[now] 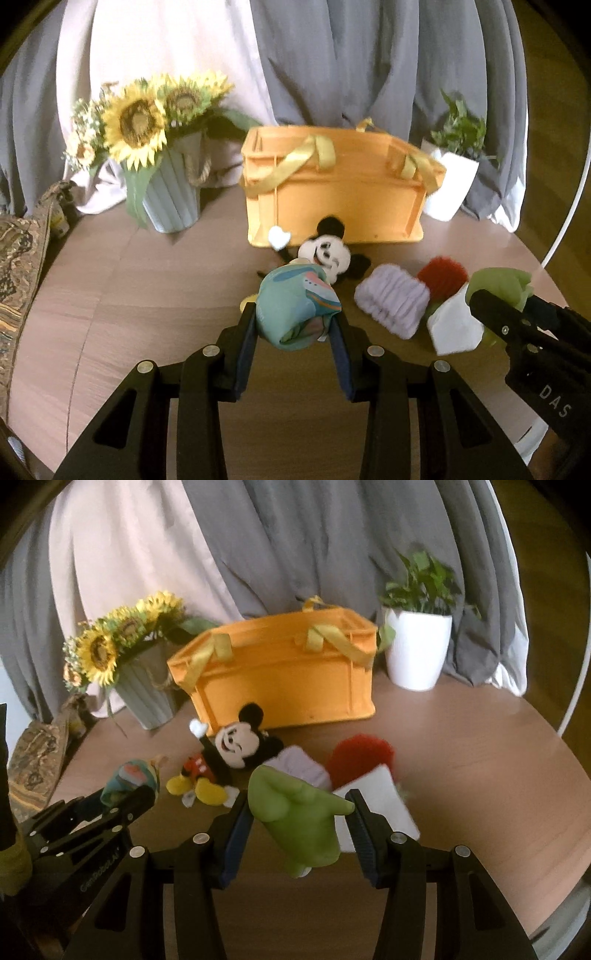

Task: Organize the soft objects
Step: 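Lift the teal ball with the left tool while the right tool carries the green plush to the crate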

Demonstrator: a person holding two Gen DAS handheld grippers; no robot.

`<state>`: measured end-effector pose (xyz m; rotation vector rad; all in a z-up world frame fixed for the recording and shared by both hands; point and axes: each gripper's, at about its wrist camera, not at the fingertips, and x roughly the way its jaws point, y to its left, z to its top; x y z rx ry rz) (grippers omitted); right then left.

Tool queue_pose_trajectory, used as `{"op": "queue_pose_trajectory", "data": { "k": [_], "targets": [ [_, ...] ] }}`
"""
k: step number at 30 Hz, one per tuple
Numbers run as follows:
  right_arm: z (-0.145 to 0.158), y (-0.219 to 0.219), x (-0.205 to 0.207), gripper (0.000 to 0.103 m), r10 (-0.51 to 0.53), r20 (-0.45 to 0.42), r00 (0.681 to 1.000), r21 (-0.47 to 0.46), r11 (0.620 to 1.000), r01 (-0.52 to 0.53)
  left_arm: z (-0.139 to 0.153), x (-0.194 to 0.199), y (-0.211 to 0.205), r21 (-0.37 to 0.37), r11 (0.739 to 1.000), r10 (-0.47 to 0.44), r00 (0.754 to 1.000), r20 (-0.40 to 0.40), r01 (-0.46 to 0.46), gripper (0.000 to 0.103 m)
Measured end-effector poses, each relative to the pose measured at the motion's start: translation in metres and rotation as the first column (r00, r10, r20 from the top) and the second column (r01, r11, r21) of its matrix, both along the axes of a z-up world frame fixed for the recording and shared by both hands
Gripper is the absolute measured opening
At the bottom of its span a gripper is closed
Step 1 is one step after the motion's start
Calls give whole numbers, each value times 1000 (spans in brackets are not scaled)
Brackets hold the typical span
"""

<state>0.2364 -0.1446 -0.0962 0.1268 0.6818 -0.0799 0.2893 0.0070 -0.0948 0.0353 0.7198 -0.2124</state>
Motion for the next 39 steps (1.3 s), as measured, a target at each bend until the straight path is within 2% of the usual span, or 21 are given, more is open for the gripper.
{"op": "queue_pose_trajectory", "data": {
  "k": [22,39],
  "targets": [
    [67,-28,13,52,72,171,983,-9,997,-71,70,4,-21,-48,998,57,983,174,-49,37],
    [106,-36,44,52,92,307,947,-10,996,-93,115,38,-33,-54,997,66,945,319,-51,37]
  ]
}}
